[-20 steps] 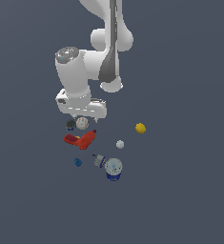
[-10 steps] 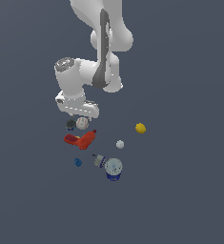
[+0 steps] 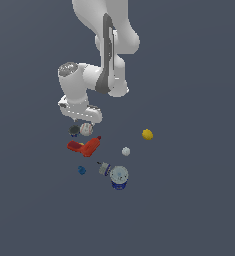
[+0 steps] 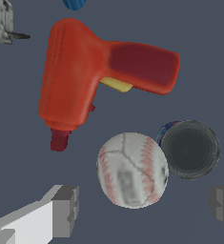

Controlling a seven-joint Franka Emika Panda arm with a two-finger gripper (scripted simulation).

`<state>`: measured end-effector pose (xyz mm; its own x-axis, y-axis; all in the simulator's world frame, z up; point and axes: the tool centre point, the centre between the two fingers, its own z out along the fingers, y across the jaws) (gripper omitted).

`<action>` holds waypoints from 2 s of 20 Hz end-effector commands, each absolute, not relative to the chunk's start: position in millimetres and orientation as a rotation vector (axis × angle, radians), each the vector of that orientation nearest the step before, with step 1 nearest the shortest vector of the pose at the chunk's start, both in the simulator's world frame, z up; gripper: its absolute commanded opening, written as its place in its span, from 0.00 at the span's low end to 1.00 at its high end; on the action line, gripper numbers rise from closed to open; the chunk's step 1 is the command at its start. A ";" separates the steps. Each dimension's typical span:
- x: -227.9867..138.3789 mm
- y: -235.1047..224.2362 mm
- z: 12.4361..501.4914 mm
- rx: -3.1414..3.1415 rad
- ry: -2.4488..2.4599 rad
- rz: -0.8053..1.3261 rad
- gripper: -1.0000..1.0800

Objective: Pick up a designated object from a clutter of objects.

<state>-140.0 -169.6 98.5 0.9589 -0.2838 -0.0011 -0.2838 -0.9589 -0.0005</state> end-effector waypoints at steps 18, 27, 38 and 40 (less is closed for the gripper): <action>-141.6 -169.9 48.3 -3.110 0.452 0.001 0.96; -141.1 -170.1 47.8 -3.109 0.452 0.000 0.00; -140.1 -170.9 53.6 -3.109 0.452 0.000 0.00; -139.0 -171.8 59.0 -3.109 0.452 0.000 0.00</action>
